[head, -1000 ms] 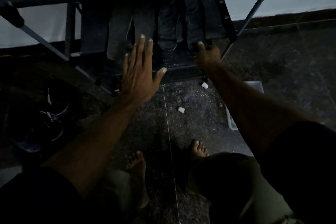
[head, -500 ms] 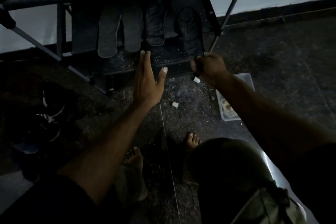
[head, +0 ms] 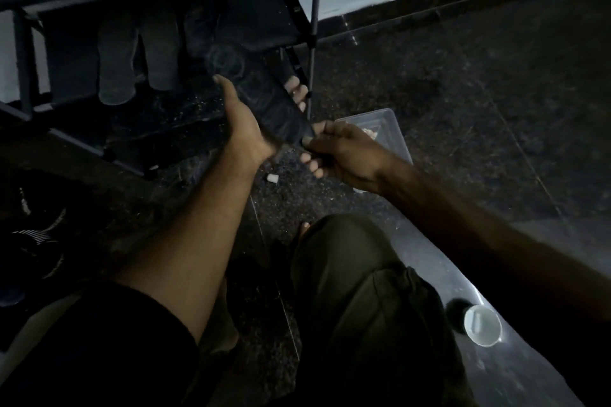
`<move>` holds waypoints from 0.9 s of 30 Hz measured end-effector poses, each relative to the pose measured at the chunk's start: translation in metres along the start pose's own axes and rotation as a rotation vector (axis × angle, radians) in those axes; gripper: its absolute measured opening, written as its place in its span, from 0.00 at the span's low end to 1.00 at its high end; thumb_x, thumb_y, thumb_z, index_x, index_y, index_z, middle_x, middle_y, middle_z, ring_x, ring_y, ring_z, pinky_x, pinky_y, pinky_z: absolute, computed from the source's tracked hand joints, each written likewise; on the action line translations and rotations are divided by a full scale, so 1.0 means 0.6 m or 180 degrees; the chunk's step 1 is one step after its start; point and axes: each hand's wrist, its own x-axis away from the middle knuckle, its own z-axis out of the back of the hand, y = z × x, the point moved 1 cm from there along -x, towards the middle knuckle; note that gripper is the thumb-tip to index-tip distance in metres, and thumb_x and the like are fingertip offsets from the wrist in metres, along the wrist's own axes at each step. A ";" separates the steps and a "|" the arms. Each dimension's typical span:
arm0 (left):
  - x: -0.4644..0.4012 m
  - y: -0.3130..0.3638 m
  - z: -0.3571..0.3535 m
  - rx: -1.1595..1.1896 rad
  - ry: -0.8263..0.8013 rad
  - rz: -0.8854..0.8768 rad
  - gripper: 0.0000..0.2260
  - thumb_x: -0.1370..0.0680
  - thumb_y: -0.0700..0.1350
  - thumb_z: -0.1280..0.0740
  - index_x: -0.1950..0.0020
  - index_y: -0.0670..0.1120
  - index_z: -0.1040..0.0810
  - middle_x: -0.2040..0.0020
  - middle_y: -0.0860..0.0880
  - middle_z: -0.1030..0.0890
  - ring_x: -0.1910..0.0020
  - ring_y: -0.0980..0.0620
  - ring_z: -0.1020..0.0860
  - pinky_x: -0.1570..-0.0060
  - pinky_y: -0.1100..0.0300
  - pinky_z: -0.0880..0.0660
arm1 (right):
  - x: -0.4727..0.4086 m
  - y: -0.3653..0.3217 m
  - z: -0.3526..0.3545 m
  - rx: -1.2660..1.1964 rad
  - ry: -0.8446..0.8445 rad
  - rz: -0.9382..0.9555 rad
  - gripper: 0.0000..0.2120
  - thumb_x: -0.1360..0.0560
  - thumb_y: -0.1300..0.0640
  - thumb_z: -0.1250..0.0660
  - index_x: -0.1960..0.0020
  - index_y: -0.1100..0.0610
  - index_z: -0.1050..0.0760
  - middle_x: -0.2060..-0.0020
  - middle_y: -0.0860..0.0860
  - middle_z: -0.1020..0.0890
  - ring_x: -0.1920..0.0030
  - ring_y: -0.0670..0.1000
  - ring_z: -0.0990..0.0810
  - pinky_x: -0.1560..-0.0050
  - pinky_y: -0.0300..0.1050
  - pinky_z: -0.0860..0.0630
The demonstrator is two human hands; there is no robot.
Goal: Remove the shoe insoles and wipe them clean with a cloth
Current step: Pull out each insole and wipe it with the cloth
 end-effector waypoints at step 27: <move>-0.162 -0.075 0.154 -0.1092 -0.0490 0.0743 0.39 0.22 0.70 0.59 0.45 0.43 0.18 0.47 0.41 0.21 0.48 0.43 0.24 0.45 0.50 0.29 | -0.221 0.254 0.405 0.4200 0.1699 -0.0965 0.13 0.21 0.58 0.39 0.40 0.63 0.24 0.42 0.62 0.23 0.40 0.60 0.25 0.41 0.49 0.30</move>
